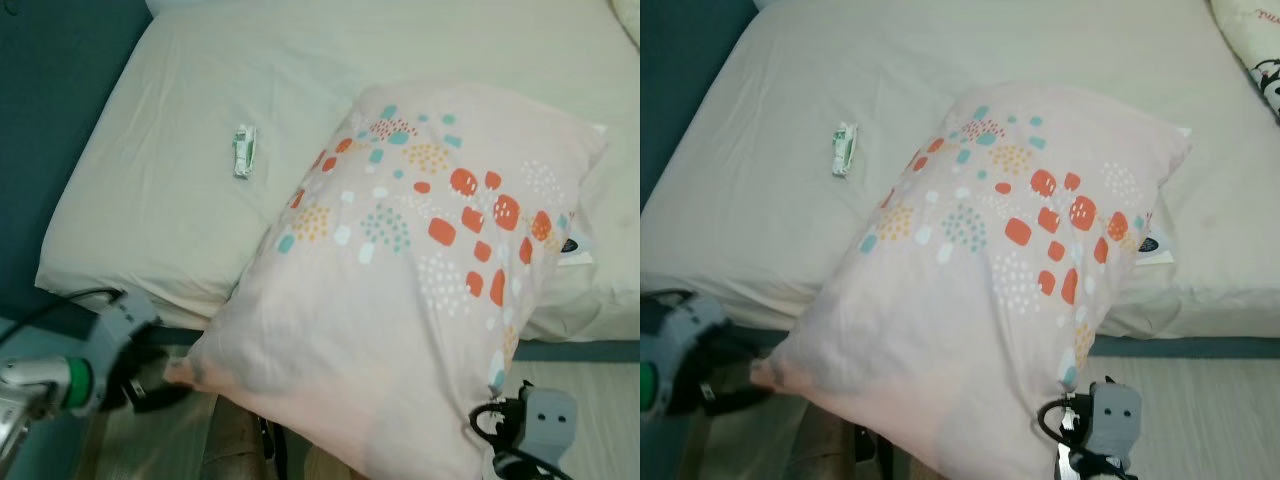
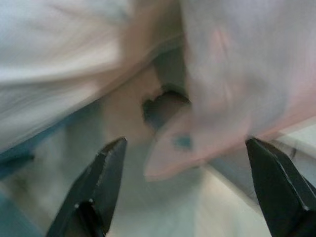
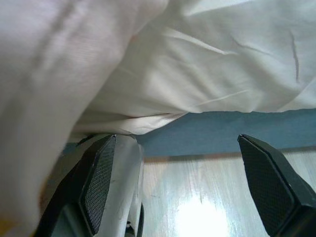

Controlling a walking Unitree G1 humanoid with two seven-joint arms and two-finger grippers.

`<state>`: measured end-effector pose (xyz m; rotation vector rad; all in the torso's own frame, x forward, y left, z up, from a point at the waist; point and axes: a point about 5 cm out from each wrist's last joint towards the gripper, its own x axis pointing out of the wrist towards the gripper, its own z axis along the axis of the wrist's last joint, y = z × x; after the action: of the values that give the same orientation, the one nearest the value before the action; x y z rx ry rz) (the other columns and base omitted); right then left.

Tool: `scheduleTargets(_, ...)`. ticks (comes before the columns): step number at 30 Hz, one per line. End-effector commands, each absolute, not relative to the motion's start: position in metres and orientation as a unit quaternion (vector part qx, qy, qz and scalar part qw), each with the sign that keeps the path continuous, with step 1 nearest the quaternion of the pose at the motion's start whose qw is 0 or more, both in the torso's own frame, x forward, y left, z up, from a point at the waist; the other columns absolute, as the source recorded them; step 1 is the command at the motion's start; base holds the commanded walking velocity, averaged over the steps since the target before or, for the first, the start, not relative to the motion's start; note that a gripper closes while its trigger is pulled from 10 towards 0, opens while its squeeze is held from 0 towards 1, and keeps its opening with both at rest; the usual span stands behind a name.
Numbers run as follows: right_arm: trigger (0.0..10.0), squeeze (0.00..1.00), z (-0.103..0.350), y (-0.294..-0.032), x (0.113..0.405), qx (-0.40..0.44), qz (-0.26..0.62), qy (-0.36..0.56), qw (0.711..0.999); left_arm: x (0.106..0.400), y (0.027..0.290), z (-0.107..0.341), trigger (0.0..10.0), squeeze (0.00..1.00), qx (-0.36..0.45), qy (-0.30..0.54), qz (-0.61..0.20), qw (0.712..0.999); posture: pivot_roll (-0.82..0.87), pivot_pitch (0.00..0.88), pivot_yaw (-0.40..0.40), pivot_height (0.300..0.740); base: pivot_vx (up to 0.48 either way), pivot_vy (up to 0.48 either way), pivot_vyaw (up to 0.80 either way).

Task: Clean up the room

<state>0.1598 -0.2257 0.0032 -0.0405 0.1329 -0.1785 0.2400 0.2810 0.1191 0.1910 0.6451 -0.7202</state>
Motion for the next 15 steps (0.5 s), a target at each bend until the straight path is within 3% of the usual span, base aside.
scheduleTargets(1, 10.0, 0.0, -0.005, -0.224, 0.145, -0.019, -0.091, 0.084, 0.992, 0.244, 0.296, 0.127, 10.0, 1.0, 0.038, 0.275, -0.313, 0.908, -0.02, 0.196, 0.126, 0.612, 0.0, 0.0, 0.0)
scheduleTargets(2, 10.0, 0.0, -0.005, -0.221, 0.142, -0.019, -0.086, 0.08, 0.993, 0.248, 0.304, 0.137, 10.0, 1.0, -0.003, 0.237, -0.298, 0.925, -0.02, 0.194, 0.126, 0.612, 0.0, 0.0, 0.0)
scheduleTargets(8, 10.0, 0.0, -0.014, -0.214, 0.128, -0.01, -0.075, 0.089, 0.993, 0.257, 0.319, 0.152, 10.0, 1.0, -0.096, 0.147, -0.267, 0.948, -0.01, 0.191, 0.12, 0.612, 0.0, 0.0, 0.0)
scheduleTargets(10, 10.0, 0.0, -0.014, -0.214, 0.128, -0.01, -0.075, 0.089, 0.993, 0.257, 0.319, 0.152, 10.0, 1.0, -0.096, 0.147, -0.267, 0.948, -0.01, 0.191, 0.12, 0.612, 0.0, 0.0, 0.0)
scheduleTargets(12, 10.0, 0.0, -0.016, -0.209, 0.119, 0.008, -0.075, 0.09, 0.993, 0.272, 0.31, 0.153, 10.0, 1.0, -0.194, 0.081, -0.256, 0.944, -0.02, 0.191, 0.114, 0.612, 0.0, 0.0, 0.0)
scheduleTargets(14, 10.0, 0.0, -0.016, -0.209, 0.119, 0.008, -0.075, 0.09, 0.993, 0.272, 0.31, 0.153, 10.0, 1.0, -0.194, 0.081, -0.256, 0.944, -0.02, 0.191, 0.114, 0.612, 0.0, 0.0, 0.0)
scheduleTargets(15, 10.0, 0.0, -0.015, -0.207, 0.117, 0.016, -0.078, 0.085, 0.993, 0.28, 0.301, 0.15, 10.0, 1.0, -0.24, 0.062, -0.26, 0.933, -0.02, 0.191, 0.113, 0.612, 0.0, 0.0, 0.0)
